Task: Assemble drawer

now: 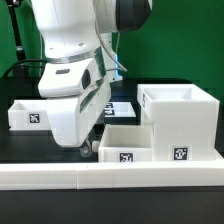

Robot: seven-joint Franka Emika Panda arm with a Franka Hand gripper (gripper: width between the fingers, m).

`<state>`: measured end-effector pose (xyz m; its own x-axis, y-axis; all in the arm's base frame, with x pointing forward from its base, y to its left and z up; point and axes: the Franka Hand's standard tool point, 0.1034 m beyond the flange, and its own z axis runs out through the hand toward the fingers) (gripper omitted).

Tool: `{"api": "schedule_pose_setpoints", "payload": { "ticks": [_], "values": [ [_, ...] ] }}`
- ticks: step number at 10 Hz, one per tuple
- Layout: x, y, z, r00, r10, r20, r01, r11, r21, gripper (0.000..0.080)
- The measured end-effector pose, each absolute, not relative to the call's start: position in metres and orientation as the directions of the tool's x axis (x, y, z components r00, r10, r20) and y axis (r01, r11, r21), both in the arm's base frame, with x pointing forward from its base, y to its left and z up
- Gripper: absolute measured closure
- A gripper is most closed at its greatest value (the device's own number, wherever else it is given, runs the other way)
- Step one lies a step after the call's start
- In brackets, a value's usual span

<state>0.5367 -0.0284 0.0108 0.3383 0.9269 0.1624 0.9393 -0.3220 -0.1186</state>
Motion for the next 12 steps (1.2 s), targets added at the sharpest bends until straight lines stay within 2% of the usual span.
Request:
{"api": "schedule_pose_setpoints", "payload": {
  "ticks": [5,7,8,9,12],
  "values": [
    [0.537,-0.032,0.011,0.331,0.929,0.164,0.942,-0.315,-0.116,0.0151],
    [0.546,-0.045,0.018,0.192,0.967,0.167,0.978,-0.174,-0.120,0.0151],
    [0.553,-0.046,0.017,0.136,0.977,0.162,0.984,-0.114,-0.138,0.0151],
    [0.558,-0.044,0.015,0.116,0.983,0.144,0.983,-0.092,-0.159,0.0151],
    [0.558,-0.044,0.014,0.121,0.982,0.147,0.983,-0.098,-0.155,0.0151]
  ]
}}
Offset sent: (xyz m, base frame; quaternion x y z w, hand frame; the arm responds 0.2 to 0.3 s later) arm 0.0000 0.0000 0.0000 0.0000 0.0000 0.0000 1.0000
